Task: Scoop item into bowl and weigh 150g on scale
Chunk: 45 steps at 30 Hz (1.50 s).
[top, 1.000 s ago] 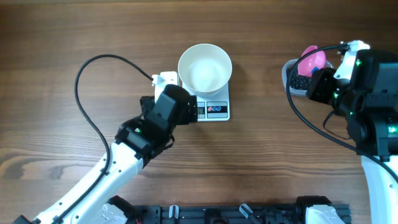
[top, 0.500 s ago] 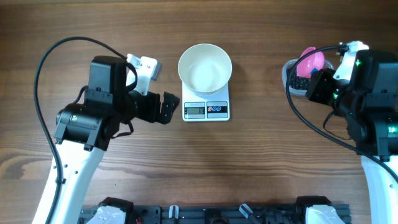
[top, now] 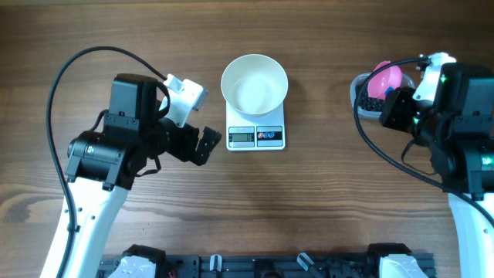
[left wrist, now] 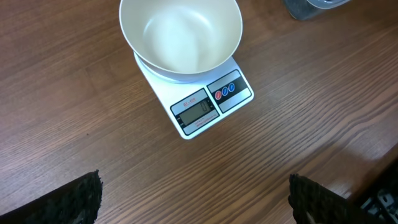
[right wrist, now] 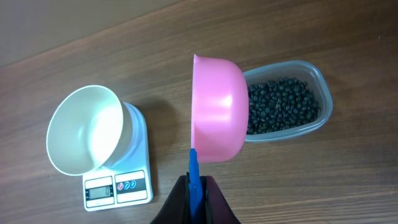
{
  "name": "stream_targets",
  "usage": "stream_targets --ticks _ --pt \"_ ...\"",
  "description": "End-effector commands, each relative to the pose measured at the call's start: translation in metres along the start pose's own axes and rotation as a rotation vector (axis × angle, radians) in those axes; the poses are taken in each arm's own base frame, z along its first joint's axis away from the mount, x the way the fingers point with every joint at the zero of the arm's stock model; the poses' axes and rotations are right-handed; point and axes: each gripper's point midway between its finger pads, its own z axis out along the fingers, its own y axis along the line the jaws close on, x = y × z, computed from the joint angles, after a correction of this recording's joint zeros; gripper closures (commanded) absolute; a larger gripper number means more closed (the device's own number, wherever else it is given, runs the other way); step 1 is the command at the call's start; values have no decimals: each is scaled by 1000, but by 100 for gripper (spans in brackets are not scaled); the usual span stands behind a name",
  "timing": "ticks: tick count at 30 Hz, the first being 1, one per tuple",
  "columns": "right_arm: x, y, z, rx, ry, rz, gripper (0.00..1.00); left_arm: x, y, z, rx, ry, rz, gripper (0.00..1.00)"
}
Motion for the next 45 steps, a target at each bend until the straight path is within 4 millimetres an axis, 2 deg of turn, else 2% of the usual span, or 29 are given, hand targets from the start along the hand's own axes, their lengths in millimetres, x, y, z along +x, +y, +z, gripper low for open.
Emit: stream_targets --ticks 1,7,12,16,22,29,45 --pt "-9 4 -3 -16 -22 -33 96 -7 -5 -7 15 -30 35 0" --pt "-4 3 -3 -12 -3 -84 96 -7 -5 -7 15 -30 36 0" --pt "3 20 -4 -114 30 -134 96 -7 -5 -7 15 -30 35 0" --pt "4 18 -4 -107 31 -151 96 -7 -5 -7 15 -30 35 0" --pt "12 22 -5 -133 71 -83 95 -7 -5 -7 15 -30 36 0" --pt "10 19 -5 -114 65 -40 96 -7 -5 -7 15 -30 36 0" --pt "10 18 -5 -106 64 -44 96 -7 -5 -7 15 -30 36 0"
